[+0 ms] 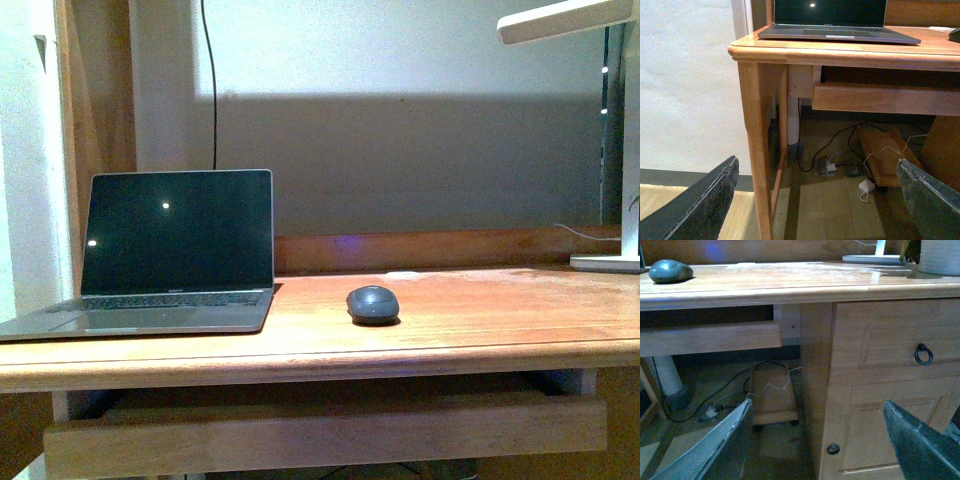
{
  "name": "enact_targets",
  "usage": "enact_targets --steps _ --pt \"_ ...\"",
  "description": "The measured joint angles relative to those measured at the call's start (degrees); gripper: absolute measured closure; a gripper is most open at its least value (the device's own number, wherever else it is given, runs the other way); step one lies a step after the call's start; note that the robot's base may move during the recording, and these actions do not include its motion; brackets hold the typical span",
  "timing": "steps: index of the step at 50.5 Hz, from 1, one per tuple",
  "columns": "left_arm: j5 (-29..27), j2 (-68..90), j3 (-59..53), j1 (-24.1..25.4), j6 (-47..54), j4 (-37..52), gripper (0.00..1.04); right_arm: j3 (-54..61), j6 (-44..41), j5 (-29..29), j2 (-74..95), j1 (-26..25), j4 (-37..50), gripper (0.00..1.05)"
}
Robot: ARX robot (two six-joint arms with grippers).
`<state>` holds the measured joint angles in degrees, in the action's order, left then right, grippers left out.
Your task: Place mouse
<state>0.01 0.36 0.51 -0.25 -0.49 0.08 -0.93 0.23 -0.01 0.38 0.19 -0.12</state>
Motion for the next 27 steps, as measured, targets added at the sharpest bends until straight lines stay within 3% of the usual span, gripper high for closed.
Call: enact_targets --steps 4,6,27 --pt "0.0 0.0 0.0 0.0 0.0 0.0 0.08 0.0 0.0 0.0 0.0 0.0 0.0 0.08" --pt "0.0 0.0 0.0 0.0 0.0 0.0 0.08 0.0 0.0 0.0 0.0 0.0 0.0 0.06" --pt "0.0 0.0 0.0 0.0 0.0 0.0 0.08 0.0 0.0 0.0 0.0 0.0 0.0 0.07"
